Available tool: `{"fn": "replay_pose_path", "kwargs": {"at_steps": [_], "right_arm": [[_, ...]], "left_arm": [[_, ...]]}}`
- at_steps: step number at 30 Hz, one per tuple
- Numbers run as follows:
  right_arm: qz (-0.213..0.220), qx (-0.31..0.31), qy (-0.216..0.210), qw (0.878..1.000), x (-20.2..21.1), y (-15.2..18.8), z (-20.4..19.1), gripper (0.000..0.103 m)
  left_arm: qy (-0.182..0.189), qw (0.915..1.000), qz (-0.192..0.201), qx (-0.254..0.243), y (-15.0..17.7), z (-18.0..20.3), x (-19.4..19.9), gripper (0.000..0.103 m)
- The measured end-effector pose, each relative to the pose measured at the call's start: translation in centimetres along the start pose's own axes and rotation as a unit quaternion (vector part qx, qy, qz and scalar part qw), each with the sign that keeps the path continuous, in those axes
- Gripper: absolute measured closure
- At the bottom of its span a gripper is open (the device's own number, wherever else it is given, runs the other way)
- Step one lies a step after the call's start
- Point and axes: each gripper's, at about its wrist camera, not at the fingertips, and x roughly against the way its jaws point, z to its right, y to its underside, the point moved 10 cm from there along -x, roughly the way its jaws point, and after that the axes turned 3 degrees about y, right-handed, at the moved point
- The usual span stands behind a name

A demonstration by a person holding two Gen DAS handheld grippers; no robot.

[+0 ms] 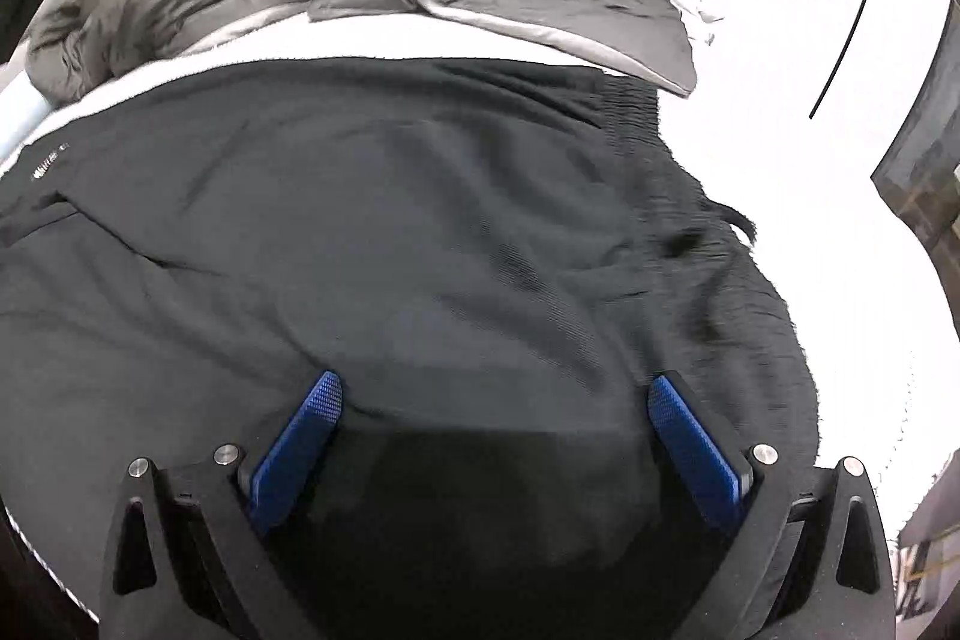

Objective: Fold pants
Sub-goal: 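Fold one pant leg over the other with the right tool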

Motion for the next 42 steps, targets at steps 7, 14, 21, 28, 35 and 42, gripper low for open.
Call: {"fn": "replay_pose_path", "kwargs": {"at_steps": [7,14,21,28,35,42], "right_arm": [[0.010,-0.021,-0.024,0.999,2.5,1.0,1.5,0.000],[0.031,-0.155,-0.097,0.983,8.5,6.4,8.4,0.000],[0.025,-0.250,-0.197,0.948,9.0,10.2,10.4,0.007],[0.015,-0.279,-0.233,0.931,5.5,7.8,8.4,0.014],[0.042,-0.283,-0.245,0.926,6.1,5.0,7.5,0.029],[0.023,-0.292,-0.250,0.923,5.0,5.9,7.1,0.029]], "left_arm": [[-0.023,0.9993,0.010,0.027,0.2,-1.0,1.4,0.012],[0.016,0.9938,0.047,0.099,4.2,-0.7,6.9,0.012],[0.069,0.9808,0.043,0.177,7.2,-1.3,8.4,0.032],[0.123,0.9683,0.044,0.213,8.4,-0.6,9.4,0.035],[0.137,0.9590,0.050,0.243,7.1,-1.9,9.5,0.039],[0.139,0.9448,0.035,0.295,5.7,-3.5,5.5,0.076]]}}
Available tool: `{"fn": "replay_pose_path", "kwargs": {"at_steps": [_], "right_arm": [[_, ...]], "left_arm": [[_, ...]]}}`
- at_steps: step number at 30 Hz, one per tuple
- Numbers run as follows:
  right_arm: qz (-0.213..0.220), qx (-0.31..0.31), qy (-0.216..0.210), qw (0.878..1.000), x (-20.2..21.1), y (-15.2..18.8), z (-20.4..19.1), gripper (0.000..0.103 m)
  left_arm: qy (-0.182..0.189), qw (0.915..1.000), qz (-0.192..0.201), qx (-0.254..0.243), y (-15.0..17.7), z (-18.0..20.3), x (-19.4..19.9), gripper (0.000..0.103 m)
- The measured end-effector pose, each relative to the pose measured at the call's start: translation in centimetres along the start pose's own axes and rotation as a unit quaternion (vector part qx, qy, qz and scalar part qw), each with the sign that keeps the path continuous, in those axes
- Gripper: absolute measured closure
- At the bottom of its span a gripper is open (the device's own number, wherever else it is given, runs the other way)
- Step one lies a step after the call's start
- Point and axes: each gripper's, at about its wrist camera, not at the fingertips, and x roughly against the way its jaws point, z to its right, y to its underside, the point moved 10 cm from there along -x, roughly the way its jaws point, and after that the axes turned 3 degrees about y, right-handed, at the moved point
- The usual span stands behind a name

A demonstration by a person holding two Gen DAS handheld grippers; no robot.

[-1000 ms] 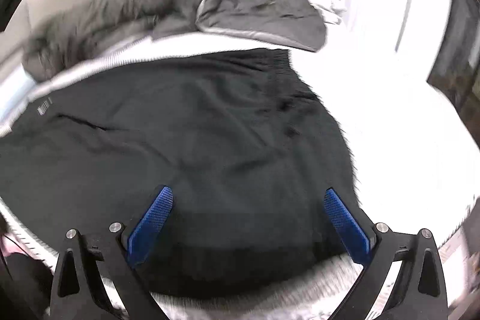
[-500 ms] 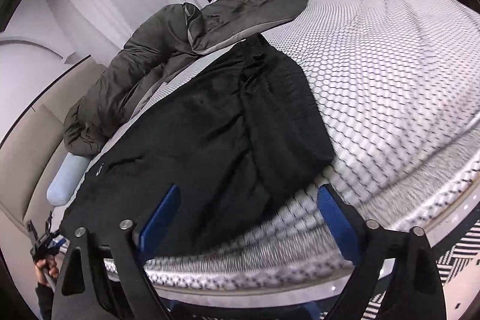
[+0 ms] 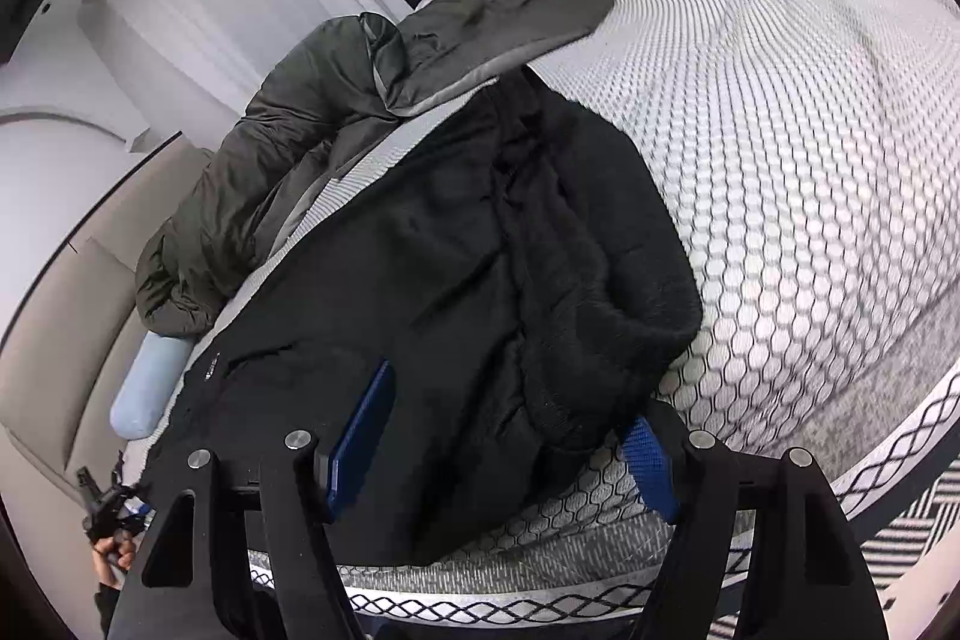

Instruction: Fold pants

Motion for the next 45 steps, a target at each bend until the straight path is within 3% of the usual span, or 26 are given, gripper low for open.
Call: {"fn": "replay_pose_path", "kwargs": {"at_steps": [4,7,8,12,20,28,35,40,41,43,44,45], "right_arm": [[0.000,-0.014,-0.005,1.000,-0.4,-0.3,0.2,0.034],[0.005,-0.032,0.004,0.999,-0.6,-0.9,0.8,0.062],[0.007,-0.037,0.009,0.999,-0.7,-1.0,1.0,0.078],[0.012,-0.043,0.016,0.999,-0.1,-0.7,1.7,0.088],[0.038,-0.022,0.000,0.999,3.9,-0.5,0.6,0.089],[0.116,0.015,0.013,0.993,4.2,-7.4,-4.4,0.089],[0.139,0.006,0.054,0.989,-0.5,-16.0,-6.9,0.089],[0.119,0.014,0.108,0.987,-7.2,-22.2,-8.1,0.089],[0.100,0.014,0.120,0.988,-9.0,-22.8,-8.2,0.085],[0.037,0.012,0.148,0.988,-13.2,-23.8,-7.9,0.075],[0.016,0.014,0.159,0.987,-14.7,-24.1,-7.7,0.068],[0.011,0.017,0.170,0.985,-15.5,-24.4,-7.6,0.055]], "left_arm": [[0.002,0.9991,0.031,-0.030,-1.3,1.4,0.3,0.095],[-0.007,0.9983,0.041,-0.040,-1.7,2.0,0.3,0.100],[-0.009,0.9982,0.043,-0.041,-1.8,2.0,0.3,0.100],[-0.009,0.9978,0.048,-0.044,-1.4,1.5,1.1,0.102],[0.015,0.9947,0.072,-0.072,-1.9,1.9,4.2,0.102],[0.029,0.9893,0.102,-0.100,-8.9,7.6,3.3,0.102],[0.010,0.9915,0.085,-0.098,-16.1,12.9,-3.2,0.102],[-0.043,0.9931,0.047,-0.099,-19.7,15.5,-11.5,0.101],[-0.062,0.9929,0.033,-0.096,-20.2,15.4,-13.3,0.101],[-0.082,0.9928,-0.001,-0.088,-20.8,14.6,-16.5,0.094],[-0.088,0.9920,-0.005,-0.090,-21.0,14.3,-17.3,0.076],[-0.095,0.9911,-0.005,-0.094,-21.2,14.1,-18.0,0.050]]}}
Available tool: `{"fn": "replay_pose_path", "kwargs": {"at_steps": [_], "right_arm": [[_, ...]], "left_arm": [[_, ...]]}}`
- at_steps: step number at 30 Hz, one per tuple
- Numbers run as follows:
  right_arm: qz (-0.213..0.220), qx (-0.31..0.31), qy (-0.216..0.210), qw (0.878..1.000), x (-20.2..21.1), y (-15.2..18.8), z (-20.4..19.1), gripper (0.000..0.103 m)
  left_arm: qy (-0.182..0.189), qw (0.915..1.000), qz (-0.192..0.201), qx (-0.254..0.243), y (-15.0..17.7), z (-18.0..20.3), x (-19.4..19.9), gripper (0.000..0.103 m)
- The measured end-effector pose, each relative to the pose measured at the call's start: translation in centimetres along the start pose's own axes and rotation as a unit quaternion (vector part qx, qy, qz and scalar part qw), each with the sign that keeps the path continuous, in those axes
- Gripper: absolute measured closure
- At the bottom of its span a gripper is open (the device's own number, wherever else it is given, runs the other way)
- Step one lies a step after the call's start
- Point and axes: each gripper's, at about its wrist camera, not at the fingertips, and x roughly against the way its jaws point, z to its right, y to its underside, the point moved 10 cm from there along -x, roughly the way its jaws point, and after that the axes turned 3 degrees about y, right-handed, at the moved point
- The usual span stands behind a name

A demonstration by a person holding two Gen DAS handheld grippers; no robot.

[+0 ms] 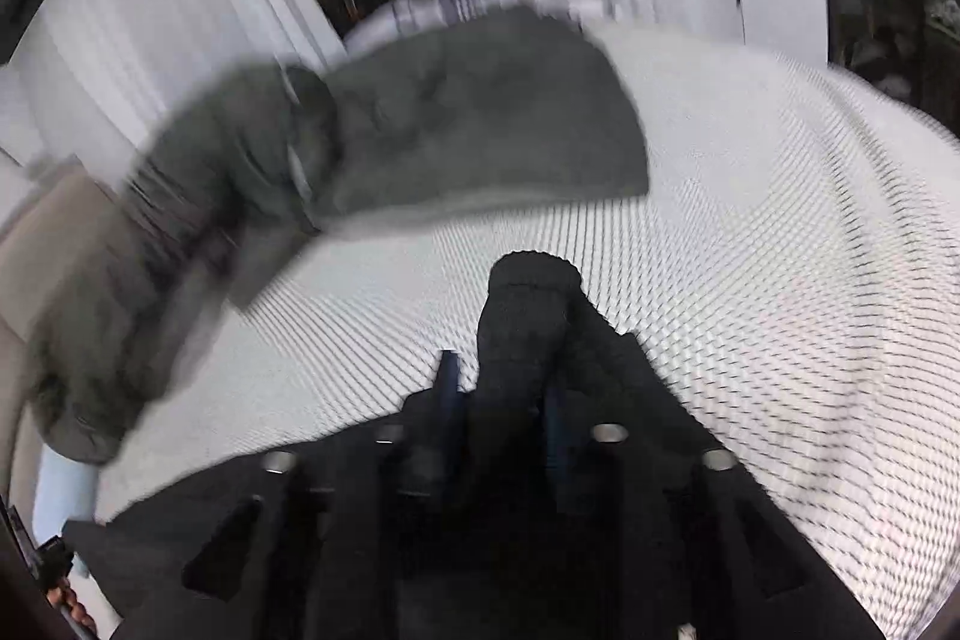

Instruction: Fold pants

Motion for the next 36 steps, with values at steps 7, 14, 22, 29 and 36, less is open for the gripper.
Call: {"fn": "replay_pose_path", "kwargs": {"at_steps": [7,14,22,29,36], "right_arm": [[0.048,0.013,0.000,0.999,2.3,1.0,-0.2,0.015],[0.012,0.086,-0.004,0.996,1.4,5.1,-1.9,0.014],[-0.004,0.196,0.040,0.980,-1.2,3.2,-2.6,0.014],[-0.040,0.423,-0.049,0.904,-4.4,7.0,-15.7,0.014],[-0.076,0.568,-0.108,0.812,-7.4,13.5,-26.0,0.015]], "left_arm": [[0.020,0.9995,0.025,0.000,0.2,-0.2,0.6,0.016],[-0.005,0.9972,-0.003,-0.074,2.3,0.4,0.1,0.015],[-0.026,0.9934,-0.013,-0.111,1.1,0.8,-1.7,0.021],[0.025,0.9916,-0.026,-0.124,2.6,3.4,-1.9,0.022],[0.082,0.9848,-0.007,-0.152,7.1,10.8,1.1,0.021]]}}
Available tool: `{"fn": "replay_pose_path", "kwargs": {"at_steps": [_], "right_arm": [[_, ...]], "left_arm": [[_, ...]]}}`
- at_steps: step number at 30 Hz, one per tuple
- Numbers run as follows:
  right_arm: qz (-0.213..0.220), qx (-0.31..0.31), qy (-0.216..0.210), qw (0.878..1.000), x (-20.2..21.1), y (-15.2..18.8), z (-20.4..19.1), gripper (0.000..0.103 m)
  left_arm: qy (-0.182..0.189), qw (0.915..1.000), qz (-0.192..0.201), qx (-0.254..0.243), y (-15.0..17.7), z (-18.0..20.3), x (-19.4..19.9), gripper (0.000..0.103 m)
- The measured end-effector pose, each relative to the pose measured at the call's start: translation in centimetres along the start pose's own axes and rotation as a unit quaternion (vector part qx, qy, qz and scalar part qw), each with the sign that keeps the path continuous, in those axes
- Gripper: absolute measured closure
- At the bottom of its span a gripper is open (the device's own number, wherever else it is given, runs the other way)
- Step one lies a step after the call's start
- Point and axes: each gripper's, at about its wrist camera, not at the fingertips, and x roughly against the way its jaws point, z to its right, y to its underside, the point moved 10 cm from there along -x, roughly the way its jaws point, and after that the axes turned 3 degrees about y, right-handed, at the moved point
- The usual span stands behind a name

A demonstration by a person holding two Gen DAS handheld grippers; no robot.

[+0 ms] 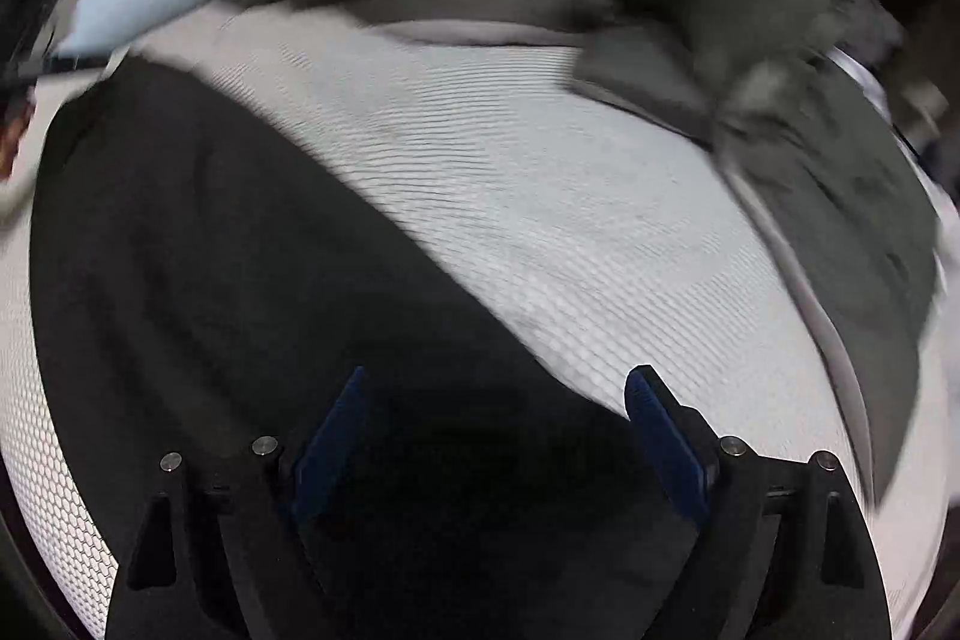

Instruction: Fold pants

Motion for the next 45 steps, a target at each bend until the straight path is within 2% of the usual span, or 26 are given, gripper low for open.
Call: {"fn": "replay_pose_path", "kwargs": {"at_steps": [2,4,5,6,8,13,15,17,20,22,23,24,26,29,30,33,35,37,40,41,44,45], "right_arm": [[-0.010,0.029,-0.017,0.999,-1.0,-0.5,-1.5,0.020],[-0.029,0.054,-0.017,0.998,-2.5,-0.4,-2.1,0.038],[-0.042,0.061,-0.018,0.997,-3.2,-0.1,-2.6,0.055],[-0.055,0.065,-0.020,0.996,-4.0,0.2,-2.9,0.076],[-0.045,0.073,-0.014,0.996,-4.0,0.3,-2.9,0.096],[0.066,0.030,0.023,0.997,0.1,-2.0,-0.2,0.099],[0.064,0.003,0.030,0.998,-0.5,-2.3,1.5,0.099],[0.036,-0.007,0.048,0.998,-2.6,-2.2,1.9,0.099],[0.002,-0.014,0.063,0.998,-4.8,-1.2,1.6,0.096],[0.010,-0.046,0.059,0.997,-4.7,-1.1,2.3,0.084],[0.016,-0.066,0.056,0.996,-4.1,-1.1,2.7,0.066],[0.020,-0.086,0.055,0.995,-3.5,-0.9,2.9,0.043],[0.038,-0.129,0.066,0.989,-1.1,0.3,3.4,0.030],[0.055,-0.185,0.081,0.978,2.9,3.2,2.9,0.028],[0.064,-0.213,0.077,0.972,4.1,4.2,2.9,0.022],[0.104,-0.309,0.051,0.944,8.1,7.9,2.1,0.016],[0.123,-0.373,0.039,0.919,10.0,10.7,1.8,0.014],[0.129,-0.415,0.030,0.900,11.2,13.0,1.8,0.014],[0.144,-0.469,0.028,0.871,12.8,16.0,2.4,0.014],[0.150,-0.478,0.026,0.865,13.7,17.0,2.1,0.012],[0.168,-0.491,0.025,0.854,14.6,19.5,2.6,0.012],[0.170,-0.492,0.025,0.853,14.7,20.0,3.1,0.012]], "left_arm": [[0.010,0.9999,0.003,-0.003,0.8,2.2,0.1,0.021],[0.031,0.9994,0.000,0.013,1.9,3.8,-0.1,0.021],[0.039,0.9990,-0.006,0.018,2.5,4.4,-0.3,0.021],[0.043,0.9988,-0.011,0.021,3.1,4.9,-0.5,0.021],[0.033,0.9992,-0.011,0.018,4.1,5.2,-0.4,0.021],[0.004,0.9998,-0.007,0.021,5.4,3.8,-0.5,0.021],[-0.001,0.9993,-0.014,0.035,5.8,3.0,-1.4,0.021],[-0.013,0.9988,-0.018,0.043,6.0,2.2,-2.1,0.021],[-0.032,0.9980,-0.023,0.050,6.4,1.0,-2.4,0.021],[-0.038,0.9977,-0.021,0.052,6.5,0.5,-2.3,0.021],[-0.042,0.9975,-0.019,0.053,6.5,0.2,-2.0,0.021],[-0.047,0.9972,-0.015,0.057,6.5,-0.2,-1.6,0.021],[-0.052,0.9964,-0.009,0.065,6.5,-0.7,-1.0,0.021],[-0.055,0.9933,0.001,0.101,6.9,-2.4,0.4,0.021],[-0.056,0.9909,0.003,0.123,7.3,-3.4,1.1,0.021],[-0.039,0.9824,-0.007,0.182,8.9,-5.5,2.4,0.021],[-0.030,0.9775,-0.015,0.208,10.0,-6.4,2.8,0.021],[-0.022,0.9741,-0.027,0.223,11.2,-6.7,2.9,0.022],[-0.004,0.9692,-0.018,0.246,12.4,-7.0,3.1,0.023],[-0.002,0.9696,-0.019,0.244,12.4,-7.1,2.8,0.024],[0.011,0.9667,0.004,0.256,11.2,-8.0,2.5,0.036],[0.015,0.9630,0.013,0.269,10.9,-8.6,2.3,0.046]]}}
